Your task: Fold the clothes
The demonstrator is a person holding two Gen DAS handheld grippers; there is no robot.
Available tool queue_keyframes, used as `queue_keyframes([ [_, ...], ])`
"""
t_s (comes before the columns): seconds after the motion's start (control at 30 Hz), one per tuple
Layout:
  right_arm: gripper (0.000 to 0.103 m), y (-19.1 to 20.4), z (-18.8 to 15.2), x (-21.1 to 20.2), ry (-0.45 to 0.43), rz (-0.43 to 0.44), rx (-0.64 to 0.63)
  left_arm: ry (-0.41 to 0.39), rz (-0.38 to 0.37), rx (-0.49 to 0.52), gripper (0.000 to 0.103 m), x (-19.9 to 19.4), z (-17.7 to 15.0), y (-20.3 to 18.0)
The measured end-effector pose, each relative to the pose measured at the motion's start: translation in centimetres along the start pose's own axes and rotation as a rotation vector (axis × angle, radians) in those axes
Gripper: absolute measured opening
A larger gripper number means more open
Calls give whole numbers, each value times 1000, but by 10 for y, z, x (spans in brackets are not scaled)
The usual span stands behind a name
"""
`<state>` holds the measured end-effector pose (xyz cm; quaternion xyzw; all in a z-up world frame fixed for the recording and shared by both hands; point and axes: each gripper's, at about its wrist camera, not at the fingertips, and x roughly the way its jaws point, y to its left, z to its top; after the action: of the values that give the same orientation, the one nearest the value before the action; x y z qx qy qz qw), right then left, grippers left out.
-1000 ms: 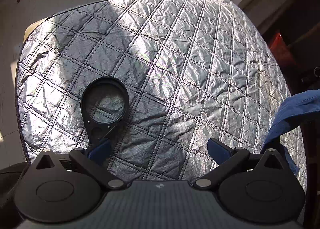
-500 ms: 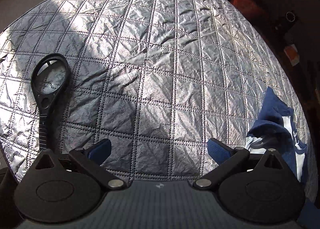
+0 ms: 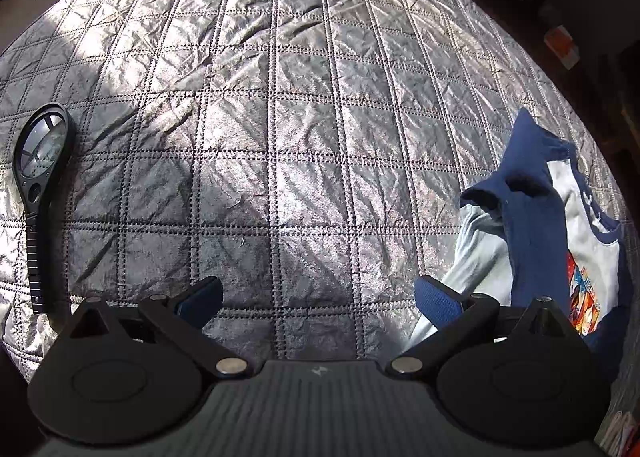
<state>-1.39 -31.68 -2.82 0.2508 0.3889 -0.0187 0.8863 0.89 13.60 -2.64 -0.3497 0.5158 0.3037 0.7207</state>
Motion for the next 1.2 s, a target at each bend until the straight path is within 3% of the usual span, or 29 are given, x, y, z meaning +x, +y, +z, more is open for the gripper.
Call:
queue_keyframes([
  [0.07, 28, 15, 3, -6, -40, 7, -141, 5, 4, -6, 102, 2, 0, 1],
  [0.1, 35, 30, 3, -6, -50, 47, -247, -1, 5, -17, 102, 2, 3, 2],
  [0.17, 53, 70, 5, 1, -19, 185, -407, -16, 7, -41, 102, 0, 7, 4],
  [0.2, 56, 91, 5, 7, -1, 244, -460, -23, 7, -51, 102, 0, 10, 5],
  [0.3, 56, 157, 1, 32, 63, 368, -663, -42, 19, -69, 102, 0, 15, 5],
  [0.4, 52, 208, -4, 62, 27, 421, -857, -20, 5, -75, 102, 7, 19, 2],
  [0.53, 53, 241, 43, 115, 120, 537, -683, 81, -124, 58, 102, 23, 24, -21],
  [0.67, 52, 246, 80, 190, 267, 550, -520, 53, -163, 88, 102, 24, 28, -33],
  [0.77, 50, 246, 89, 229, 374, 572, -495, 60, -199, 60, 102, 30, 38, -32],
  [0.9, 50, 243, 90, 260, 438, 567, -502, 70, -270, 0, 102, 35, 47, -28],
  [0.93, 50, 244, 89, 266, 454, 570, -509, 76, -297, -21, 102, 37, 49, -27],
  [1.1, 50, 254, 78, 280, 517, 614, -559, 60, -295, -61, 102, 40, 53, -28],
  [1.2, 50, 259, 73, 281, 529, 636, -560, 101, -380, -95, 102, 42, 53, -31],
])
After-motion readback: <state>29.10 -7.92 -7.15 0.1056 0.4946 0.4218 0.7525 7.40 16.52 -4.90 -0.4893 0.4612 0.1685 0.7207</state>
